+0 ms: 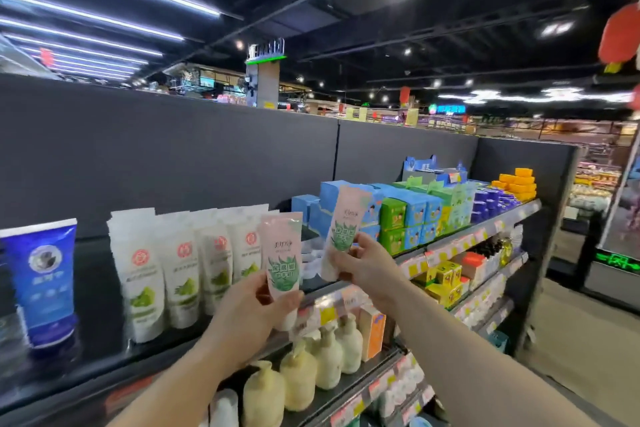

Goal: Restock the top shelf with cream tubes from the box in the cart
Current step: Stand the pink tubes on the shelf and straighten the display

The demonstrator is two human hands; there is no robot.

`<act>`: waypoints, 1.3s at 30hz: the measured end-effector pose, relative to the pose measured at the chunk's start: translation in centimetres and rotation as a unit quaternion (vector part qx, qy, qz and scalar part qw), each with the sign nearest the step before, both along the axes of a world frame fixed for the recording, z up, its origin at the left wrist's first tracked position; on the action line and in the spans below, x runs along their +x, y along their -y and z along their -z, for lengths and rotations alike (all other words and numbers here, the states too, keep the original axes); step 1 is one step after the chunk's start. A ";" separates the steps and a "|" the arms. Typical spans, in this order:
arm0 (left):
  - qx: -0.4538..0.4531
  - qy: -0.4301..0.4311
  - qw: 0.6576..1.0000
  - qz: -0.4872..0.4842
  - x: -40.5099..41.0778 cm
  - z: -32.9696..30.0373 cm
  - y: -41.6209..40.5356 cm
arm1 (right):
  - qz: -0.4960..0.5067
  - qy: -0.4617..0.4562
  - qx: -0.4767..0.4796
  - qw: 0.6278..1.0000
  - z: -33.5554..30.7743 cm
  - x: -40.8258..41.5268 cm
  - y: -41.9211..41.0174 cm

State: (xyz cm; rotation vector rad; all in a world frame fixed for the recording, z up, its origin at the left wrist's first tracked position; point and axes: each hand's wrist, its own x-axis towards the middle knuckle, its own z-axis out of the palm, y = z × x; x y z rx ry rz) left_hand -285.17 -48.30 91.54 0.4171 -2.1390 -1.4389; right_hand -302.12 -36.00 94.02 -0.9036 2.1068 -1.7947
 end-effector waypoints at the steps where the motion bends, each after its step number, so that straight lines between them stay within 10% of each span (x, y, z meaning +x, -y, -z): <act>1: 0.009 -0.003 1.000 -0.014 -0.8 0.1 0.2 | -0.010 -0.018 0.005 1.000 -0.2 -1.4 1.0; 18: 0.059 -0.031 0.962 -0.264 -6.6 0.4 -5.4 | -0.223 -0.190 0.108 0.950 0.8 -10.0 7.4; 33: -0.015 -0.009 0.960 -0.280 -9.9 -1.4 -6.4 | -0.211 -0.126 0.036 0.969 -1.4 -10.9 4.2; 39: -0.047 -0.020 0.964 -0.261 -13.0 -2.0 -6.6 | -0.397 -0.049 0.067 0.914 -1.5 -11.0 1.6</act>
